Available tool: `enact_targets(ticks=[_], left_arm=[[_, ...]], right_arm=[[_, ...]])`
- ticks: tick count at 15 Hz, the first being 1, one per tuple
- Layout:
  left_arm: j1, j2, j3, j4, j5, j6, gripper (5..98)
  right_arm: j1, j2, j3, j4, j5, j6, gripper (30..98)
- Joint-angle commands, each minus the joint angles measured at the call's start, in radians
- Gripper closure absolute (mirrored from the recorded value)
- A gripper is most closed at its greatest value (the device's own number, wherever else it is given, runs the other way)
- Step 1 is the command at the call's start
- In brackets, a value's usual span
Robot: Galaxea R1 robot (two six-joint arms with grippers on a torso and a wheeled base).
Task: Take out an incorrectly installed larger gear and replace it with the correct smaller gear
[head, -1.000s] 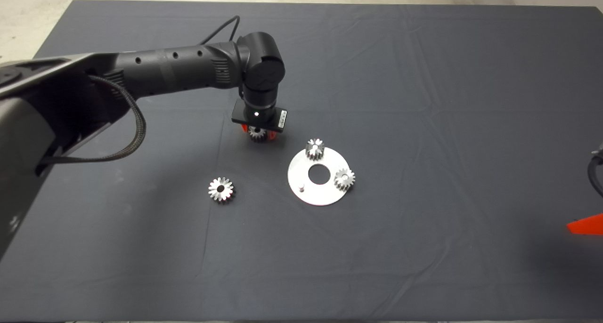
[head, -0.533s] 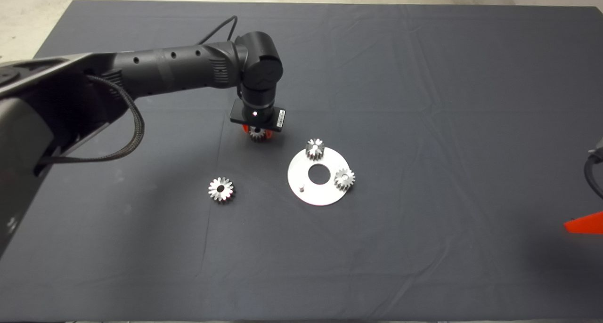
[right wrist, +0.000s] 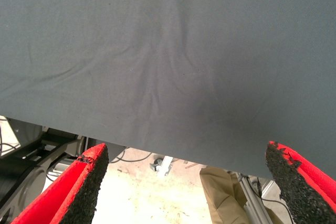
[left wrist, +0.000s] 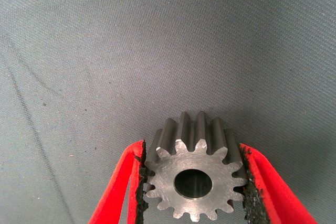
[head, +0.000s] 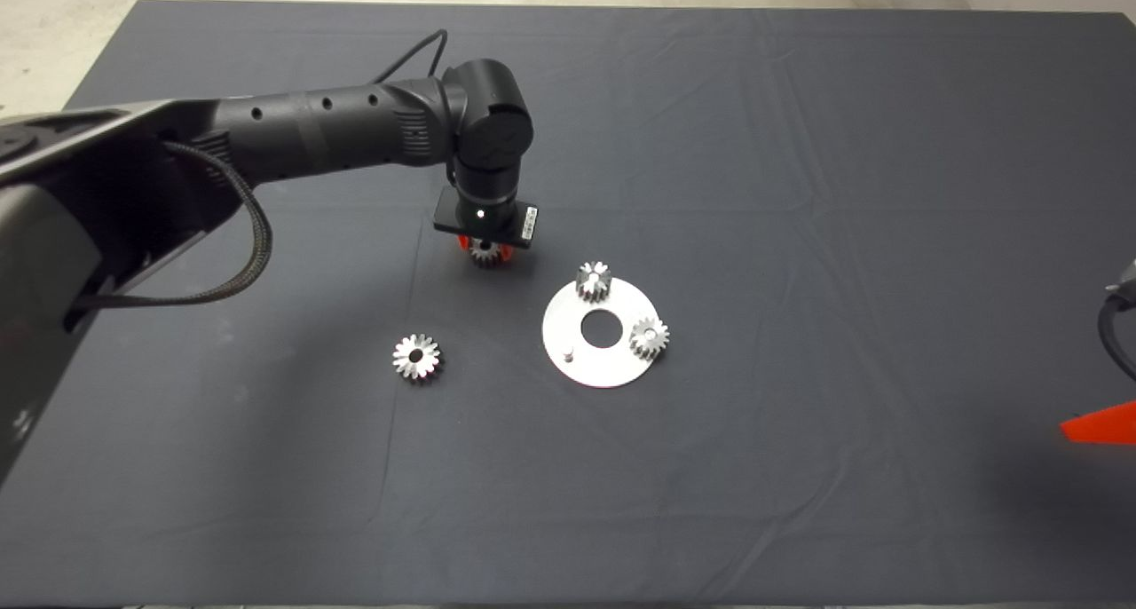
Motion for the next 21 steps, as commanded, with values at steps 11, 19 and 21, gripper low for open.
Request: enact_targets(ticks=[11,19,21], left_arm=[[-0.103,0.002,0.011,-0.212,0.091,-0.007,76.5],[-0.327,-0.002,0.128,-0.427,0.093,-0.093,77.7],[-0.336,-0.017,0.227,-0.497,0.093,-0.155,77.7]], right_arm=[[-0.001,0.021,-0.001,0.029,-0.105,0.008,49.3],[-0.04,0.015,-0.004,0.035,-0.105,0.031,49.3],[-0.04,0.022,-0.042,0.058,-0.104,0.057,49.3]])
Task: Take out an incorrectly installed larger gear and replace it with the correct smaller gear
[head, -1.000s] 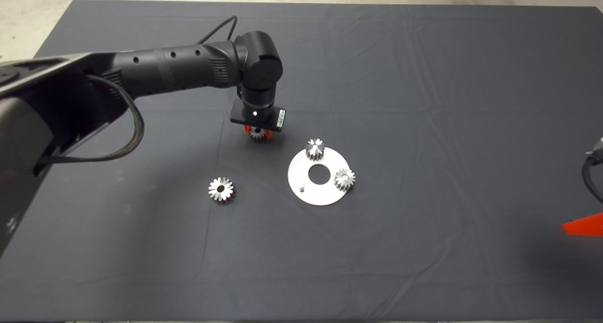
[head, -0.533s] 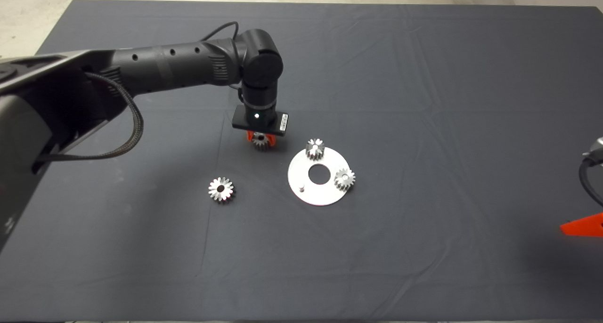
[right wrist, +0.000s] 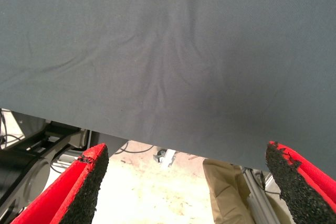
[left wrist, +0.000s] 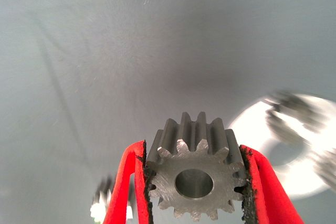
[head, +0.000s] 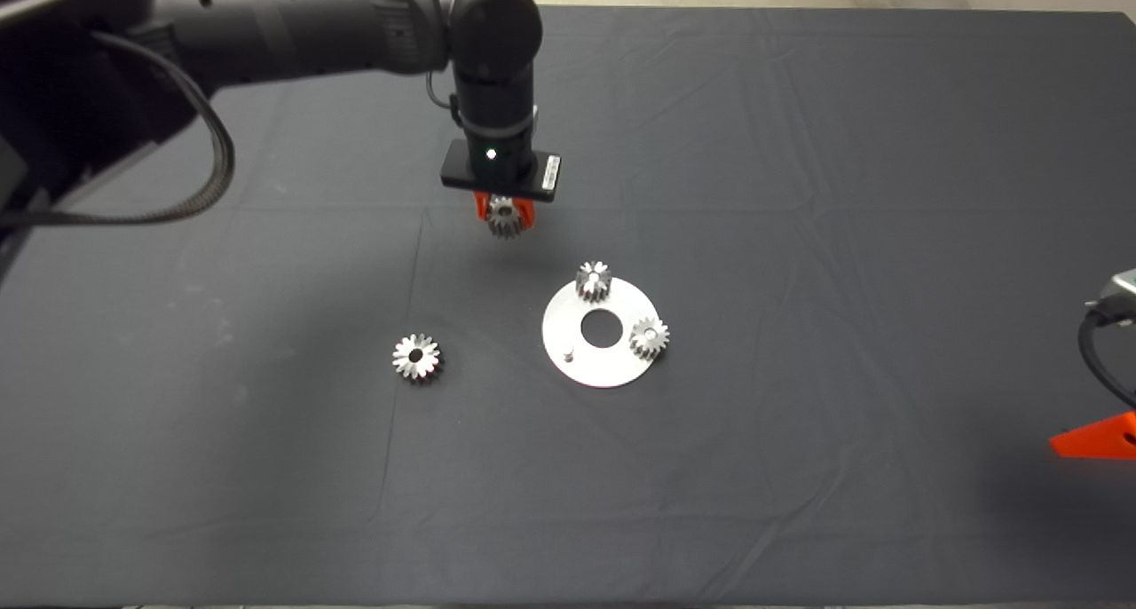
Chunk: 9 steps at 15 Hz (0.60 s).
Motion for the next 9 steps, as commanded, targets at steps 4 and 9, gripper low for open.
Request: enact_targets(ticks=[4,9], left_arm=[[-0.093,-0.204,0.547,-0.187,0.093,-0.32,77.9],[-0.088,-0.402,0.836,-0.185,0.091,-0.509,78.0]], right_arm=[[-0.014,0.015,-0.1,0.111,-0.102,0.042,49.3],[-0.097,0.17,-0.166,0.195,-0.093,0.115,49.3]])
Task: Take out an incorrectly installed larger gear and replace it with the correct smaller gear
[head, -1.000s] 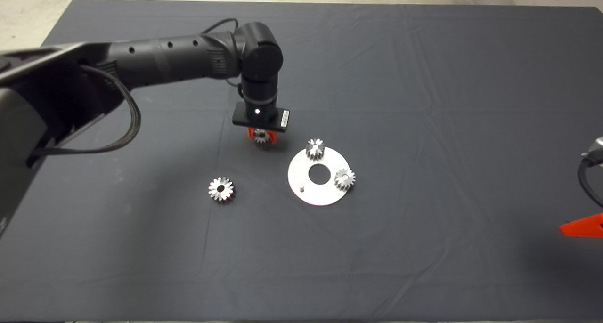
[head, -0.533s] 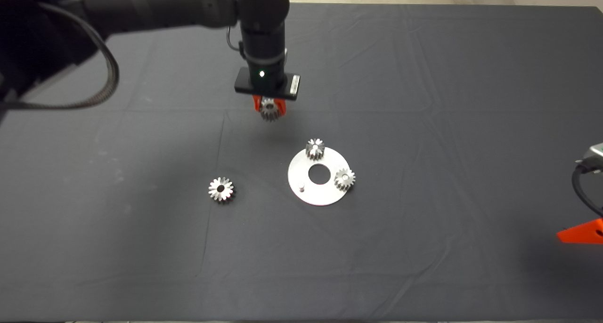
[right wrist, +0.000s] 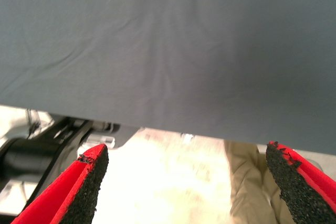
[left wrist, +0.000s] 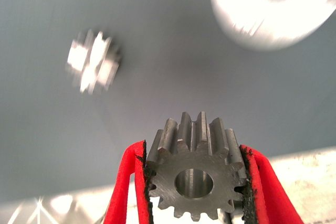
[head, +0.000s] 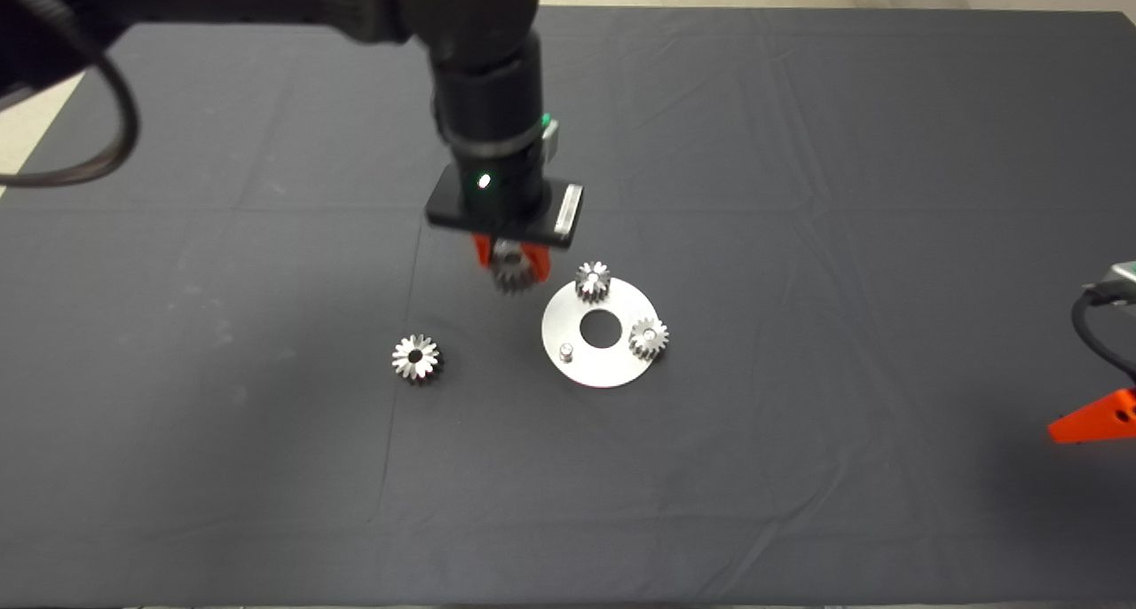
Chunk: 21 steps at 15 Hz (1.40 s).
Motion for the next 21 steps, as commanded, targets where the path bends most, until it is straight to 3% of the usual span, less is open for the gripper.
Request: enact_targets(ticks=[1,3,5,9,14,16,20,21], left_arm=[[-0.039,-0.17,0.196,-0.033,0.092,-0.169,77.9],[-0.039,-0.145,0.184,-0.025,0.088,-0.174,77.9],[-0.039,-0.066,0.161,-0.012,0.088,-0.221,78.0],[-0.035,0.08,0.113,0.111,0.087,-0.312,78.0],[0.01,0.202,0.009,0.14,0.087,-0.307,78.1],[0.013,0.202,-0.008,0.17,0.087,-0.302,78.0],[0.091,0.237,-0.054,0.248,0.088,-0.298,78.2],[0.098,0.246,-0.068,0.253,0.088,-0.279,78.2]], right_arm=[[-0.044,0.145,-0.036,0.093,-0.091,0.095,49.3],[-0.046,0.172,-0.018,0.085,-0.09,0.099,49.3],[-0.061,0.172,0.015,0.042,-0.088,0.099,49.3],[-0.08,0.142,0.034,0.035,-0.087,0.095,49.3],[-0.089,0.115,0.033,0.03,-0.088,0.085,49.3],[-0.089,0.116,0.035,0.014,-0.088,0.085,49.3],[-0.09,0.119,0.033,-0.025,-0.088,0.084,49.3],[-0.09,0.117,0.032,-0.027,-0.088,0.082,49.3]])
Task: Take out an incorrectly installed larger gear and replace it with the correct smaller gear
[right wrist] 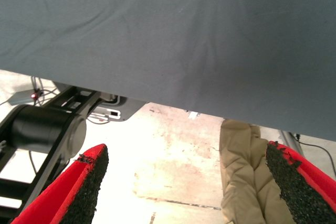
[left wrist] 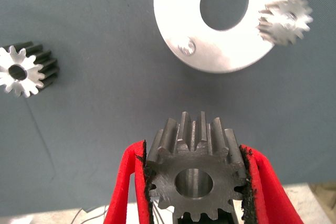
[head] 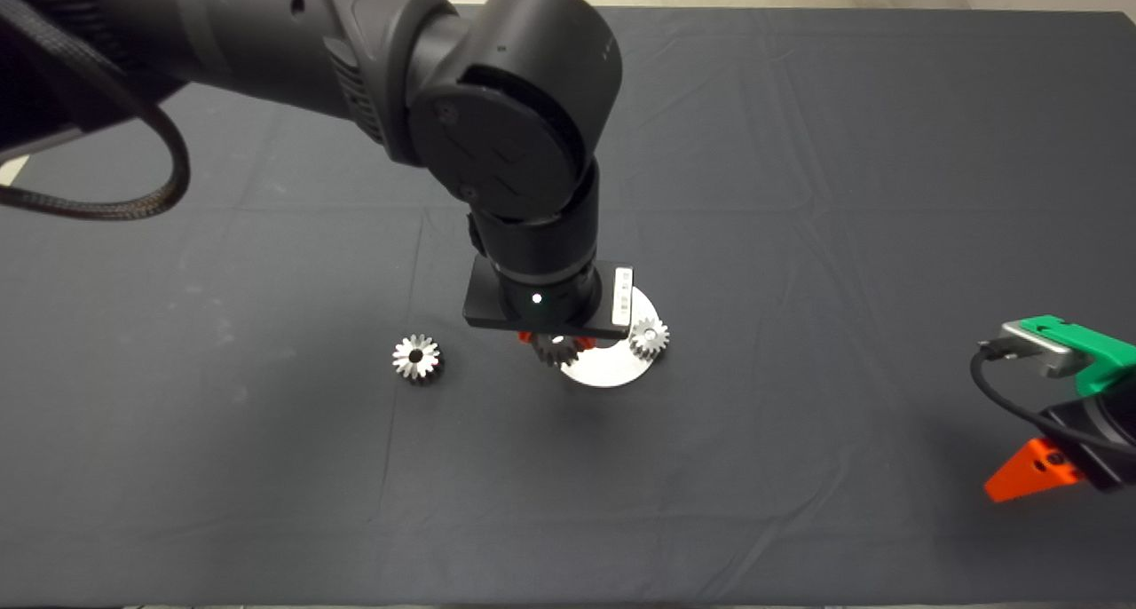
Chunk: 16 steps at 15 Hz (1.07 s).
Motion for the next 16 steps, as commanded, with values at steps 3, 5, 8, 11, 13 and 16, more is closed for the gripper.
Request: enact_targets(ticks=[3,5,8,11,13,16], left_arm=[[0.087,0.039,-0.067,0.103,0.079,0.04,78.2],[0.107,0.035,-0.067,0.13,0.079,0.044,78.2],[0.146,0.038,-0.103,0.178,0.079,0.085,78.2],[0.179,0.038,-0.146,0.217,0.079,0.132,78.2],[0.181,0.044,-0.169,0.221,0.079,0.149,78.5],[0.19,0.031,-0.173,0.228,0.079,0.166,78.6]], right_arm=[[0.008,-0.011,0.005,-0.047,-0.089,-0.009,49.3],[0.01,-0.009,0.005,-0.048,-0.089,-0.009,49.3],[0.008,-0.012,0.006,-0.046,-0.089,-0.008,49.3],[0.008,-0.009,0.006,-0.048,-0.089,-0.008,49.3],[0.008,-0.009,0.006,-0.048,-0.089,-0.009,49.3],[0.009,-0.008,0.006,-0.046,-0.089,-0.009,49.3]])
